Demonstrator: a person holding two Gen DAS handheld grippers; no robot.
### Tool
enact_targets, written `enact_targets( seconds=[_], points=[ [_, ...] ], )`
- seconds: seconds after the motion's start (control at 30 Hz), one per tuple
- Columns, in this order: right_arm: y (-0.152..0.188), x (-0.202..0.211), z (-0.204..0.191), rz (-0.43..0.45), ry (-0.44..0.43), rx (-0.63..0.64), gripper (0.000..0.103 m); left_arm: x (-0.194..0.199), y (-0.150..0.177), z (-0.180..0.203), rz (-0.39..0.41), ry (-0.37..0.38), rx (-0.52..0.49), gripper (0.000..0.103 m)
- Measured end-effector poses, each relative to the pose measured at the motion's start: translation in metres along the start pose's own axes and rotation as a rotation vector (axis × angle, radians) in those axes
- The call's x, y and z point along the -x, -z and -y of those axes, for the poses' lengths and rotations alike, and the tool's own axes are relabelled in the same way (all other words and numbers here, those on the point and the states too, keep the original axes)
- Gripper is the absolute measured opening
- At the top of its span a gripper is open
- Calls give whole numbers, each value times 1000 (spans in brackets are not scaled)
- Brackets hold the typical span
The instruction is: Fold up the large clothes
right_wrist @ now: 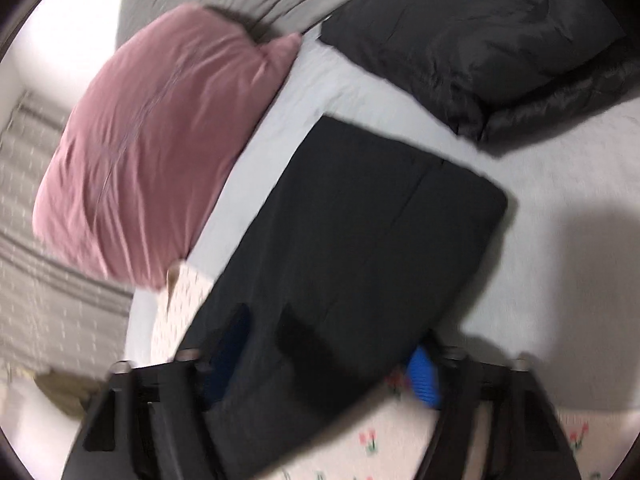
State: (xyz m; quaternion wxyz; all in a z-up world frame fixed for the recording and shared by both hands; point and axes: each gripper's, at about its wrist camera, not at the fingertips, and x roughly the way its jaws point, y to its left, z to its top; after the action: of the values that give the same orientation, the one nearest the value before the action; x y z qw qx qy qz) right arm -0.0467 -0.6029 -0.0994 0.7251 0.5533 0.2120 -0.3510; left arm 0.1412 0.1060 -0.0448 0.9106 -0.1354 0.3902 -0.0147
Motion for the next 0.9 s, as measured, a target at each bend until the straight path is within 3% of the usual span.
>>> enact_targets(
  seconds=[0.03,0.07,0.13,0.23,0.43,0.53,0.7,0.9],
  points=[
    [-3,-4,-1,-6,9,-6,19,0,-1,0,3,-6,-12,84],
    [-8,-4,0,-11,-2,-26,13,0,-3,0,2,-5,-19,84],
    [-11,4,-7,30,-47,-51,11,0,-7,-1,-18,13,-38,84],
    [-14,25,-32,103,-68,37,10,2,-13,-5,-33,55,-28,84],
    [4,86,-117,234,-184,241,10,4,-17,-10,-30,77,-1,84],
    [26,120,-170,274,-281,373,10,6,-19,-14,-32,100,24,84],
    [86,157,-251,280,-421,593,10,10,-22,-19,-25,121,59,84],
    [188,165,-314,168,-531,806,10,10,-24,-22,-32,142,88,84]
  ],
)
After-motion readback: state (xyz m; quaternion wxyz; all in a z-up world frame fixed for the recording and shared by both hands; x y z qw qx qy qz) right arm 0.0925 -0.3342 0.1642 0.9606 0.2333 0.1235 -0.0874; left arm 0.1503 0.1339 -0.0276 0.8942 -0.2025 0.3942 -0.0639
